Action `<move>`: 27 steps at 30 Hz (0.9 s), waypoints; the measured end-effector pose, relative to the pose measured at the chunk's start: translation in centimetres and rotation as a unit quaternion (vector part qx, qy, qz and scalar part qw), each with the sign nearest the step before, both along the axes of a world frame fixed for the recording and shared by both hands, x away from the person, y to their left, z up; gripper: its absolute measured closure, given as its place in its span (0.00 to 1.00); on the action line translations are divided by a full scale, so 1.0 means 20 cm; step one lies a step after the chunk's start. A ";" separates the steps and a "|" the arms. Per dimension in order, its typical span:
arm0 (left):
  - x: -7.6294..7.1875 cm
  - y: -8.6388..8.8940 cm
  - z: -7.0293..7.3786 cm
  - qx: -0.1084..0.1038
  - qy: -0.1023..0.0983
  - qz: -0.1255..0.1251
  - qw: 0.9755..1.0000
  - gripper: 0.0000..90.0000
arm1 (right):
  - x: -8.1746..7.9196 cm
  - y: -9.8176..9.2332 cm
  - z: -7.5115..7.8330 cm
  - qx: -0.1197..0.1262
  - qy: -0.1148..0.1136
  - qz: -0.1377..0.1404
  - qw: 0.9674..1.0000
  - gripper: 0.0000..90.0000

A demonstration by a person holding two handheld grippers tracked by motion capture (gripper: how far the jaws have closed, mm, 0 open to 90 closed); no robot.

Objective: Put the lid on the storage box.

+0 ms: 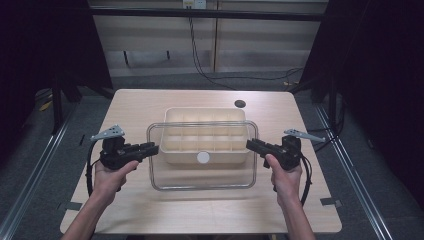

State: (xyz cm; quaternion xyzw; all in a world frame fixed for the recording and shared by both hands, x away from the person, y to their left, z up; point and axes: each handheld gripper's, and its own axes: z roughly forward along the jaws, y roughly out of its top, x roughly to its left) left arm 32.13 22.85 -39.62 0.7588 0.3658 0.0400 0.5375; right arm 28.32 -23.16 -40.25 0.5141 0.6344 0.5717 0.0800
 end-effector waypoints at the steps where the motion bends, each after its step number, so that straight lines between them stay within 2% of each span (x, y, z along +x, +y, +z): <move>1: 0.00 0.00 0.00 0.000 0.000 0.000 1.000 0.78 | 0.00 0.00 0.00 0.000 0.000 0.000 1.000 0.74; 9: 0.04 0.00 0.02 -0.001 0.000 0.005 1.000 0.78 | 0.05 0.00 0.04 -0.004 0.000 -0.003 1.000 0.74; 13: 0.07 -0.01 0.05 0.010 -0.003 0.003 1.000 0.77 | 0.07 0.00 0.07 -0.005 -0.003 -0.007 1.000 0.74; 27: 0.12 -0.02 0.11 0.005 -0.012 0.010 1.000 0.77 | 0.14 0.00 0.13 -0.004 -0.013 -0.012 1.000 0.74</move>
